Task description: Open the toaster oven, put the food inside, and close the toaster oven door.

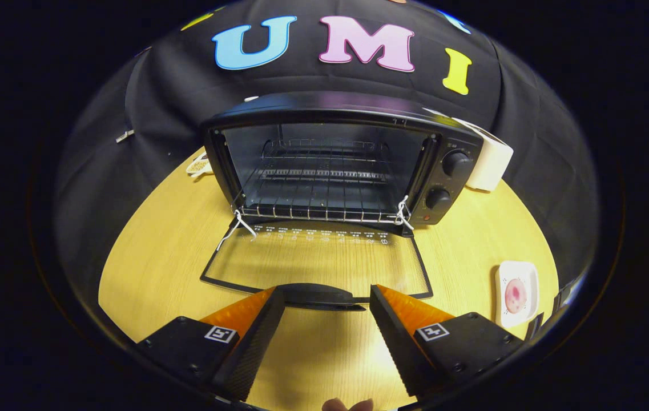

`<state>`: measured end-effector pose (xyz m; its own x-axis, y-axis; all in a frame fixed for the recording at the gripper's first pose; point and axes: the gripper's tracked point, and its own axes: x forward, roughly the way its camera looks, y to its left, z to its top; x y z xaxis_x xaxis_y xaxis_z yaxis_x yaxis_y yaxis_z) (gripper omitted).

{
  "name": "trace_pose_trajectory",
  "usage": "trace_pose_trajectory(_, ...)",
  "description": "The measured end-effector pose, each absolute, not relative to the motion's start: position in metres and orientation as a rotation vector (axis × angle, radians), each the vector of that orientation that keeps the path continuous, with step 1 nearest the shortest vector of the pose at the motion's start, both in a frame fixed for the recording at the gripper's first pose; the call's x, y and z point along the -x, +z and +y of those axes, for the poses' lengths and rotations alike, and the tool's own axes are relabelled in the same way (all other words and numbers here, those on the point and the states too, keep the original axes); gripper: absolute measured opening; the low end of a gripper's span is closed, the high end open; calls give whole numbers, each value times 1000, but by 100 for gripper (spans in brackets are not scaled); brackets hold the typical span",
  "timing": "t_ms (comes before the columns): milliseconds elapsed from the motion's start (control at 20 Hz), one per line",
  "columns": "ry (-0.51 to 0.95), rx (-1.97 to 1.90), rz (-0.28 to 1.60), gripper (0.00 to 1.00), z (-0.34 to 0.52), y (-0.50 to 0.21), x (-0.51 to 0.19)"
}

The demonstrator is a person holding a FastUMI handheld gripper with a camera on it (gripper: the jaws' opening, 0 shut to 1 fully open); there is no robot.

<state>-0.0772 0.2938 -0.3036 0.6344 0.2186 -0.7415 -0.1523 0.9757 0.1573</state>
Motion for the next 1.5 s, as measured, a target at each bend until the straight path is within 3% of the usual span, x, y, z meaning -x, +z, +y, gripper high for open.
trace_pose_trajectory(650, 311, -149, 808, 98, 256, -262, 77)
trace_pose_trajectory(1150, 276, -143, 772, 98, 105, -235, 79)
trace_pose_trajectory(1500, 212, -213, 913, 98, 1, -271, 92)
